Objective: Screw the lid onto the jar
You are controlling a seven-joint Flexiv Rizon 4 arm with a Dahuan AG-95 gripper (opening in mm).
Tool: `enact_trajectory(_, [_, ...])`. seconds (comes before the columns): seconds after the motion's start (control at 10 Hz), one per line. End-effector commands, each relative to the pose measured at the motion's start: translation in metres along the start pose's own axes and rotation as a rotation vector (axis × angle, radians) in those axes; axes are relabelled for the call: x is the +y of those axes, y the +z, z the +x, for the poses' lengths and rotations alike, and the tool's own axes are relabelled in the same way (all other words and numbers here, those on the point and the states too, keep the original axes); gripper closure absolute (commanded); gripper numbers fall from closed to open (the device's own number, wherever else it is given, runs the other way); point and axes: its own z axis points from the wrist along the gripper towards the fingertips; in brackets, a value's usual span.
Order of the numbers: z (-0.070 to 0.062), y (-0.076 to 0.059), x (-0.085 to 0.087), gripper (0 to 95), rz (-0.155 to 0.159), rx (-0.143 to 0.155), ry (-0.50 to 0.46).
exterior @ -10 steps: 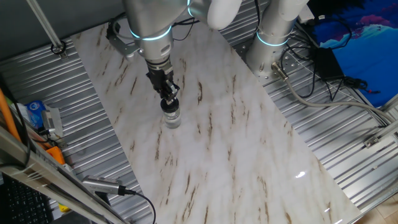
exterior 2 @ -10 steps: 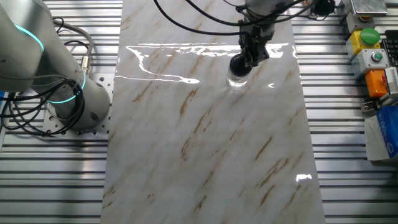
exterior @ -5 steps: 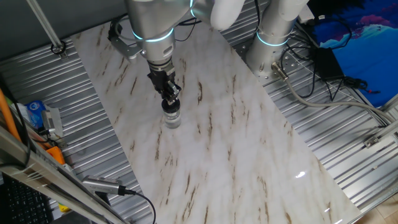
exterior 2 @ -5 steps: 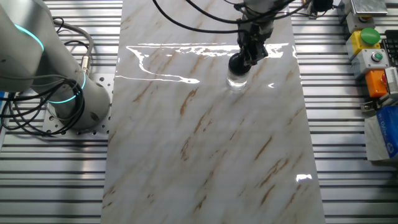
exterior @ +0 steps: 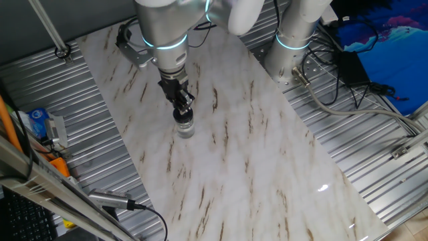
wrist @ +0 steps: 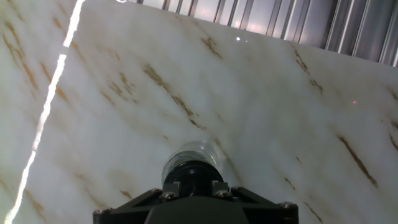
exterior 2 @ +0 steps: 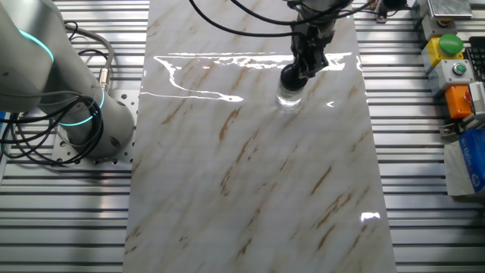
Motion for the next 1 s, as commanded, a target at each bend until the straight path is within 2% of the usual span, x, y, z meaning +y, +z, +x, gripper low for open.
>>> enact_trajectory(0.1, [-0.0004, 0.0017, 0.0024, 95.0, 0.019, 0.001, -0.006])
enact_trajectory(1.0, [-0.0036, 0.0050, 0.0049, 95.0, 0.046, 0.005, -0.026])
